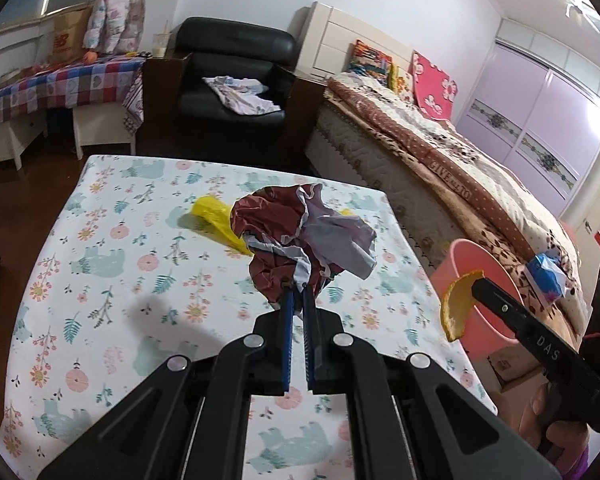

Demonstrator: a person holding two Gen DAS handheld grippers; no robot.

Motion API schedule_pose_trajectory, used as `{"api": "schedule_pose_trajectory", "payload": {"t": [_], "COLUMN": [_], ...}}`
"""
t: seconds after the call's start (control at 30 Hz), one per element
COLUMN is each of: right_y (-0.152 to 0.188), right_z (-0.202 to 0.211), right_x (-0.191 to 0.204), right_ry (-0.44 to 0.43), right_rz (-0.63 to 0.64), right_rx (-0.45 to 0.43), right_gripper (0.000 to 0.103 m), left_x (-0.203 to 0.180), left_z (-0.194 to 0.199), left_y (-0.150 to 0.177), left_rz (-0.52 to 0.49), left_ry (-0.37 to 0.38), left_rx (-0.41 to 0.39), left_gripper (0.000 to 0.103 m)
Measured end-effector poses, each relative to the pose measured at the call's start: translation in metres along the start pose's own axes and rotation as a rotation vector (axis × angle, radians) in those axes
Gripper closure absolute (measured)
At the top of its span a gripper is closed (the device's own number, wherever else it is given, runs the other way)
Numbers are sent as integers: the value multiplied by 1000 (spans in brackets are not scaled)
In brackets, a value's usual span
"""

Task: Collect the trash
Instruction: 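Carry the wrapper and orange peel in both tools over the bucket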

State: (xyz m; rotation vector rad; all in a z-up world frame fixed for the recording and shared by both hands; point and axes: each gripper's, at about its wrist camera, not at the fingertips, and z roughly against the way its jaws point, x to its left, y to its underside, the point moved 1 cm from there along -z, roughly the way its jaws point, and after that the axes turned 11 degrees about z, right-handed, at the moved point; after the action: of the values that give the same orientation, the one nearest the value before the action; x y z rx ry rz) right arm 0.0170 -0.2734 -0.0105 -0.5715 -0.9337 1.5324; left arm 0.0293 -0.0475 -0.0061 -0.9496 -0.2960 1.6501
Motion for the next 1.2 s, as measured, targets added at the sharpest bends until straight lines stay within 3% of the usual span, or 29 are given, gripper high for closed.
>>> {"api": "schedule_pose_trajectory", "payload": {"t": [0.77, 1.2], "right_y": [5, 13], "right_z": [50, 54], "right_x": [-98, -146], "right_ry": [196, 271], "right_rz": [-148, -227], "right_rx": [-99, -105], "right_gripper": [98, 98], "left_x": [-99, -163], "left_z": [-13, -43], "left_y": [11, 23], "left_rz": [-189, -290], "left_ry": [110, 185], "left_rx": [16, 58], "left_gripper": [99, 99]}}
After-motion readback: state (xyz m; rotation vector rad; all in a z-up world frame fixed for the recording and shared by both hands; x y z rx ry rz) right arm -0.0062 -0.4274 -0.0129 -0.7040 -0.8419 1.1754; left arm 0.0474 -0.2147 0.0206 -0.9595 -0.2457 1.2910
